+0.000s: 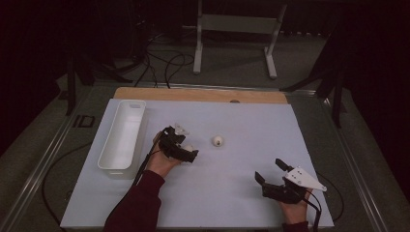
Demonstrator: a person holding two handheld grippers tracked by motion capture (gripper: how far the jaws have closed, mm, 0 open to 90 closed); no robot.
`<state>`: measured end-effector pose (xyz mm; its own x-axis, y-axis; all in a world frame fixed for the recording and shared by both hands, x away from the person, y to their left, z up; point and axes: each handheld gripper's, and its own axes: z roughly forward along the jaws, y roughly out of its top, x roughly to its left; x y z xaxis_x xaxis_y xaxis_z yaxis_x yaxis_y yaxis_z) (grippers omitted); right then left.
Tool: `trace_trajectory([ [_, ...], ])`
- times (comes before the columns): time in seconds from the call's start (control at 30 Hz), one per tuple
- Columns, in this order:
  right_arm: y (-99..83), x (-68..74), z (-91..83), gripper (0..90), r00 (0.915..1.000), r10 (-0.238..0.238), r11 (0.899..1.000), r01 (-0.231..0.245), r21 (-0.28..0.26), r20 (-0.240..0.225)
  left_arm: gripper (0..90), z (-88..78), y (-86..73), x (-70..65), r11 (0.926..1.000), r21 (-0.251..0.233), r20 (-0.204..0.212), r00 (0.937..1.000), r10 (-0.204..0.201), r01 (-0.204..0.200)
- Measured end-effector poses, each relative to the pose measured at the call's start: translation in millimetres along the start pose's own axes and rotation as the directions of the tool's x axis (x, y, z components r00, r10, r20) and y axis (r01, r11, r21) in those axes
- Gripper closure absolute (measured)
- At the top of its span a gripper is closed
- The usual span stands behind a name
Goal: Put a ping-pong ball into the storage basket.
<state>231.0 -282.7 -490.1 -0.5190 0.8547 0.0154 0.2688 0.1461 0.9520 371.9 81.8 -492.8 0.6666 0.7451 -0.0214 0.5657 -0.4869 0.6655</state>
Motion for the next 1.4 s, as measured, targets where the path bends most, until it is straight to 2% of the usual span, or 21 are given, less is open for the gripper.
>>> trace_trajectory([
  [0.27,0.0,0.5,0.3,8.8,1.0,-0.003,1.0,0.003,0.0,-0.001,6.9,6.7,-1.5,-1.1,0.9991,0.041,-0.016,0.9998,-0.009,0.01],
  [0.53,0.0,0.4,0.3,8.8,1.0,-0.002,1.0,0.002,0.001,-0.001,16.8,12.0,-3.1,-2.7,0.9972,0.073,-0.026,0.9995,0.018,-0.016],
  [0.83,0.0,0.4,0.2,8.7,1.0,-0.003,1.0,0.003,0.001,0.0,28.6,17.8,-4.9,-3.8,0.9944,0.101,-0.019,0.9993,0.032,-0.03],
  [1.1,-0.1,0.3,0.4,8.8,1.0,-0.008,1.0,0.008,0.003,-0.001,39.6,21.1,-5.8,-1.1,0.9953,0.096,-0.003,0.9998,0.018,-0.018],
  [1.23,-0.1,0.3,0.6,8.7,1.0,-0.01,1.0,0.01,0.005,-0.001,50.1,20.8,-6.0,-1.4,0.9956,0.091,0.006,0.9997,0.024,-0.024],
  [1.4,-0.1,0.2,0.4,8.8,1.0,-0.009,1.0,0.009,0.004,0.0,51.3,19.9,-5.6,-1.2,0.9962,0.086,-0.019,0.9997,0.015,-0.013],
])
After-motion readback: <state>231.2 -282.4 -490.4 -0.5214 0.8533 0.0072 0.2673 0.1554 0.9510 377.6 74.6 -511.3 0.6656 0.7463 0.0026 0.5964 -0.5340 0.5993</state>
